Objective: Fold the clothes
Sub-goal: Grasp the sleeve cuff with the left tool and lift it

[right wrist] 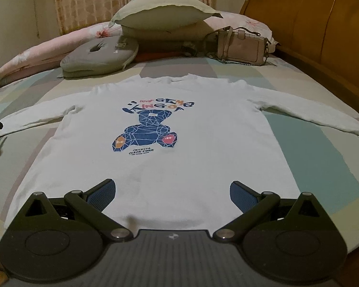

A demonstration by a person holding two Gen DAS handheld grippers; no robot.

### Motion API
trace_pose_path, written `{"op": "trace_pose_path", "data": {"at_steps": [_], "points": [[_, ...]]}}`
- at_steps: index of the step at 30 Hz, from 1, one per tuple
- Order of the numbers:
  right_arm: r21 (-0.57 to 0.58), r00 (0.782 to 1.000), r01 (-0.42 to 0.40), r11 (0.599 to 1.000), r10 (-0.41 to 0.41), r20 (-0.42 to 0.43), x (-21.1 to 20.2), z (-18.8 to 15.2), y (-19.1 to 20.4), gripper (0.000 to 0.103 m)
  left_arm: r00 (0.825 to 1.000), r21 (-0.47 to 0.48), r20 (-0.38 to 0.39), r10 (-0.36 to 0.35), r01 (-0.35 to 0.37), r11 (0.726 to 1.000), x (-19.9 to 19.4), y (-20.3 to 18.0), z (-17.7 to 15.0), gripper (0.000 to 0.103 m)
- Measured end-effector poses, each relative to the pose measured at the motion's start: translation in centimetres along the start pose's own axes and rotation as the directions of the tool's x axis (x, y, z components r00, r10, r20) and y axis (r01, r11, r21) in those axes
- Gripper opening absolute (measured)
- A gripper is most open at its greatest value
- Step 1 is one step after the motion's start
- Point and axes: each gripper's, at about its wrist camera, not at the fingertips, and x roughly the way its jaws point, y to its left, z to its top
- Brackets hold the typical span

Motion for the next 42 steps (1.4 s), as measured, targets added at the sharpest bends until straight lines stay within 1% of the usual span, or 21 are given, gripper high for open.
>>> {"op": "trace_pose_path", "data": {"at_steps": [4, 11, 15, 18, 20, 23, 24, 27, 31, 37, 42], "points": [[0.004, 1.0, -0.001, 1.0, 0.001, -0.003, 0.0, -0.1, 0.0, 0.103, 1.0, -0.042, 0.023, -0.011, 0.012, 0.999, 0.6, 0.8, 0.6, 0.102], [0.011, 1.0, -0.003, 1.0, 0.003, -0.009, -0.1, -0.3, 0.0, 0.103, 0.998, -0.074, 0.059, -0.014, 0.018, 0.997, 2.5, 1.6, 2.0, 0.102], [0.012, 1.0, -0.004, 1.0, 0.004, -0.011, -0.1, -0.3, 0.1, 0.103, 0.997, -0.074, 0.077, -0.005, 0.011, 0.997, 3.7, 1.7, 2.6, 0.102], [-0.004, 1.0, -0.002, 1.0, 0.002, -0.009, -0.1, -0.4, 0.3, 0.103, 0.995, -0.109, 0.097, -0.013, 0.024, 0.994, 4.2, 2.3, 3.1, 0.102], [-0.002, 1.0, -0.007, 1.0, 0.007, -0.011, -0.1, -0.4, 0.4, 0.103, 0.994, -0.123, 0.103, -0.021, 0.033, 0.992, 4.6, 2.6, 3.4, 0.102], [0.004, 1.0, -0.017, 1.0, 0.017, -0.011, -0.1, -0.4, 0.5, 0.103, 0.995, -0.125, 0.099, -0.009, 0.022, 0.992, 4.8, 2.5, 3.7, 0.102], [0.004, 1.0, -0.019, 1.0, 0.019, -0.01, -0.1, -0.4, 0.5, 0.103, 0.995, -0.107, 0.099, -0.012, 0.023, 0.994, 4.8, 2.3, 3.7, 0.102], [-0.003, 1.0, -0.024, 1.0, 0.024, -0.008, -0.3, -0.4, 0.7, 0.103, 0.997, -0.09, 0.079, 0.008, -0.001, 0.996, 4.7, 1.5, 4.3, 0.102], [-0.018, 0.999, -0.042, 0.999, 0.042, -0.01, -0.5, -0.3, 1.1, 0.103, 0.994, -0.059, 0.113, -0.015, 0.022, 0.998, 4.0, 0.2, 5.3, 0.102], [-0.063, 0.997, -0.08, 0.995, 0.08, -0.014, -1.0, -0.2, 2.1, 0.103, 0.992, 0.001, 0.112, -0.062, 0.062, 0.998, 3.7, -2.8, 6.9, 0.102], [-0.107, 0.996, -0.092, 0.99, 0.092, -0.006, -1.6, -0.4, 2.5, 0.103, 0.991, 0.029, 0.102, -0.082, 0.08, 0.996, 3.7, -5.4, 8.0, 0.102]]}}
